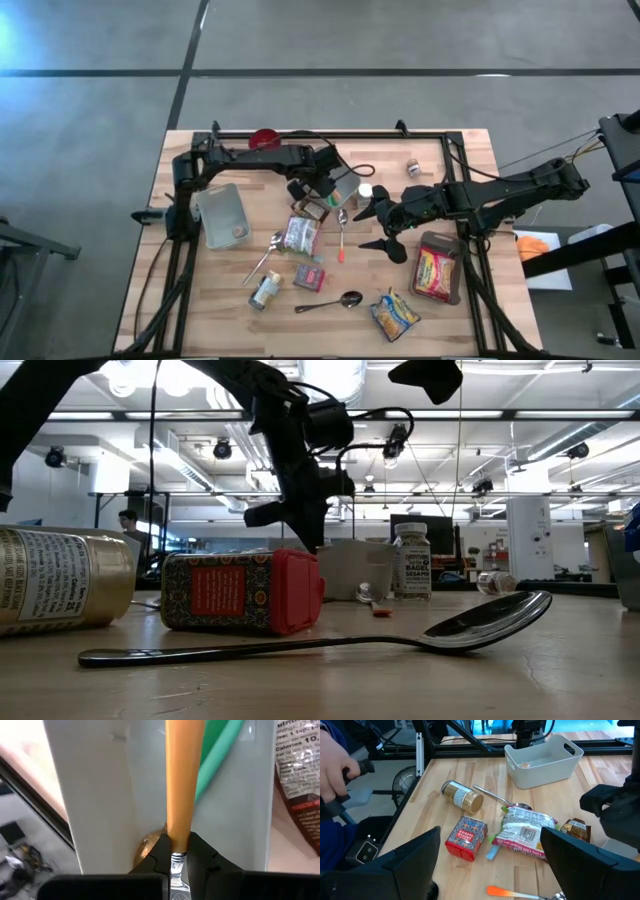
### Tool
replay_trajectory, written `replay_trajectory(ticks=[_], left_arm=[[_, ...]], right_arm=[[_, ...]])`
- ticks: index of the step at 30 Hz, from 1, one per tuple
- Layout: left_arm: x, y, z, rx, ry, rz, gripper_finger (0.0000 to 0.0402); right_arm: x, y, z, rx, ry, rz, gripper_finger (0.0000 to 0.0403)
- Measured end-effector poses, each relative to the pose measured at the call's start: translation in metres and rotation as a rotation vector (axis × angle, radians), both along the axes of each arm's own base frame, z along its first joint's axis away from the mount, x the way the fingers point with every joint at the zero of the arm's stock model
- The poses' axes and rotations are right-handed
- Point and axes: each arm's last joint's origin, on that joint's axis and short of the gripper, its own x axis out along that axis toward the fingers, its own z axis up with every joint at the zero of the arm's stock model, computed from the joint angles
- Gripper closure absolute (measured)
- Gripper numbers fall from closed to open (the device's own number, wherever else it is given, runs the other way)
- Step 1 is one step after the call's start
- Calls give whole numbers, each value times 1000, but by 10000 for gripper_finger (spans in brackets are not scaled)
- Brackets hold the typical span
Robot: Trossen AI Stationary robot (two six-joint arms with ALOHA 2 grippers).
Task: Pick & Place Food Item
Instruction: Put the yellow spoon into the right gray bin
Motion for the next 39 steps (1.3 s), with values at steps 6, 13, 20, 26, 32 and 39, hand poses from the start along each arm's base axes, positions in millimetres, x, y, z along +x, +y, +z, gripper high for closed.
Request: replay_trajectory(ticks=[6, 13, 20, 26, 32, 39], left_arm=[[-6, 2, -2, -83, 13, 111, 380], [-8, 13, -2, -271, -83, 261, 380], [-7, 34, 2, -369, -223, 376, 380], [-7, 35, 12, -417, -274, 287, 380], [-10, 32, 21, -406, -271, 101, 380], [-19, 28, 17, -327, -140, -137, 380]], right_arm=[[0, 0, 0, 1, 0, 0, 60], [0, 0, 0, 1, 0, -1, 60], [0, 0, 0, 3, 1, -1, 60], [0, 0, -1, 1, 4, -1, 60], [-1, 0, -2, 0, 18, -1, 60], [-1, 0, -2, -1, 18, -1, 60]])
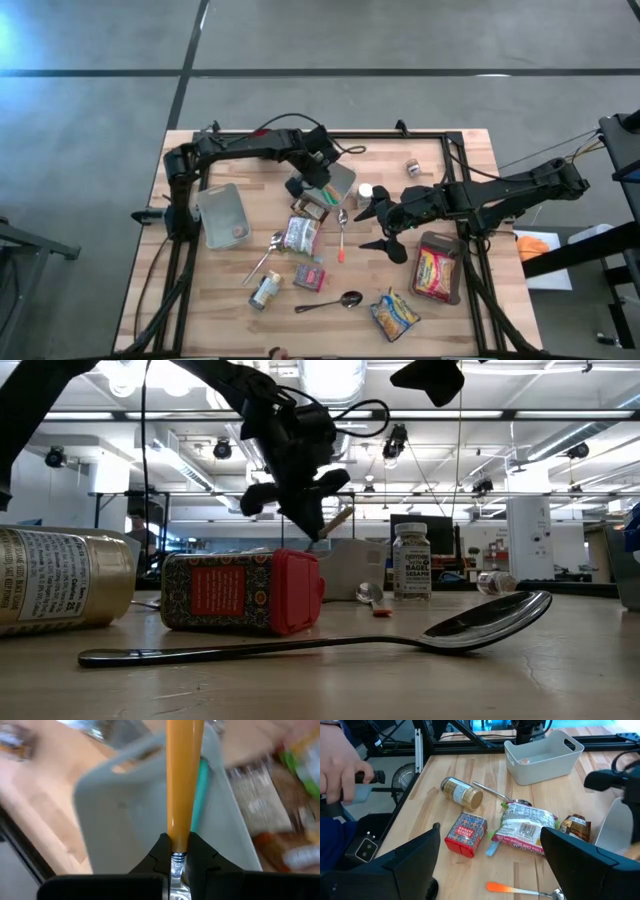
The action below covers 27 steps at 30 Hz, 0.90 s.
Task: Pick & Place Food Item
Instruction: Put the yellow spoon into the right gray bin
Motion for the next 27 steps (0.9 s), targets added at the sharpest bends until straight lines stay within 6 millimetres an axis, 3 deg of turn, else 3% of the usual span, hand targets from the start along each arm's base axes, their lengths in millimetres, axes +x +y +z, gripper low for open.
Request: replay_trajectory(ticks=[4, 18, 27], left_arm=[[-3, 0, -2, 94, 60, -44, 380], [4, -12, -3, 175, 47, -179, 380], [-1, -11, -30, 248, 63, -176, 380]], right_arm=[[0, 0, 0, -3, -1, 1, 60], [0, 0, 0, -10, -3, 5, 60], [0, 0, 0, -6, -2, 3, 60]])
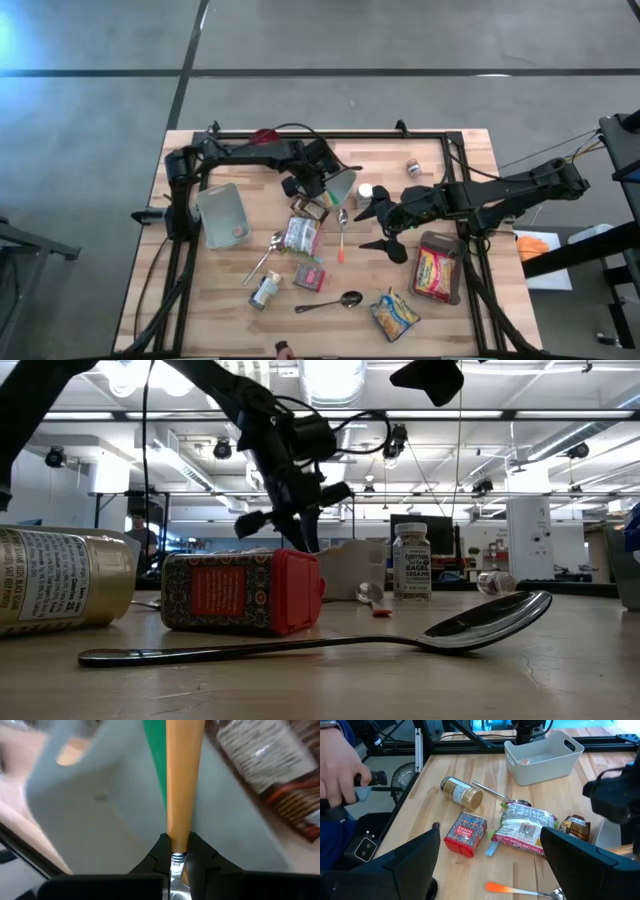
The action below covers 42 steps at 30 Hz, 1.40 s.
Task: Pick & Place Food Item
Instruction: Put the yellow spoon into the right gray bin
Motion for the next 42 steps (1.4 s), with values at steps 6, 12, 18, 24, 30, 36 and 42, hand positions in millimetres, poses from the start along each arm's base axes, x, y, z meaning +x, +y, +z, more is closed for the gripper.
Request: replay_trajectory(ticks=[6, 12, 18, 24, 30, 36, 42], left_arm=[[3, 9, -1, -31, -101, 110, 380], [3, 14, 4, -92, -135, 146, 380], [-1, 13, -1, -103, -102, 151, 380], [-3, 12, -10, -108, -75, 151, 380], [-1, 12, -15, -115, -75, 164, 380], [0, 13, -15, -146, -90, 235, 380], [0, 13, -15, -160, -91, 266, 381]], right_arm=[[0, 0, 0, 0, -1, 0, 60], [0, 0, 0, 0, -2, -1, 60], [0, 0, 0, 0, -2, -1, 60], [0, 0, 0, 4, -1, -3, 60], [0, 0, 0, 4, 0, -3, 60], [0, 0, 0, 6, 1, -4, 60], [0, 0, 0, 7, 0, -4, 60]])
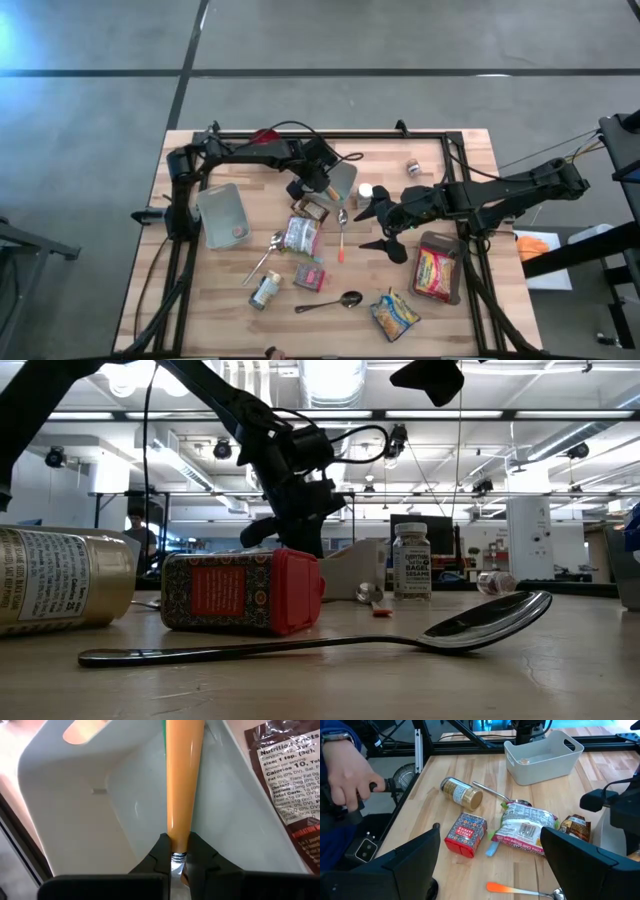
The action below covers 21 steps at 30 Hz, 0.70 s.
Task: Pick & Place Food Item
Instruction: Put the yellow spoon into the right gray bin
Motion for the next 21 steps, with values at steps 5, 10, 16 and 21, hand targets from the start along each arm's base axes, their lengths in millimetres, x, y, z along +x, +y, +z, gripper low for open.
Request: replay_trajectory(ticks=[5, 10, 16, 21], left_arm=[[-1, 1, 0, 38, 23, 43, 381], [-1, 1, -1, 44, 28, 60, 380], [-2, 1, -1, 42, 35, 59, 368], [-3, 0, -2, 35, 54, 59, 347]], right_arm=[[0, 0, 0, 0, 0, 0, 60], [0, 0, 0, 0, 0, 0, 60], [0, 0, 0, 0, 0, 0, 60], [0, 0, 0, 0, 0, 0, 60]])
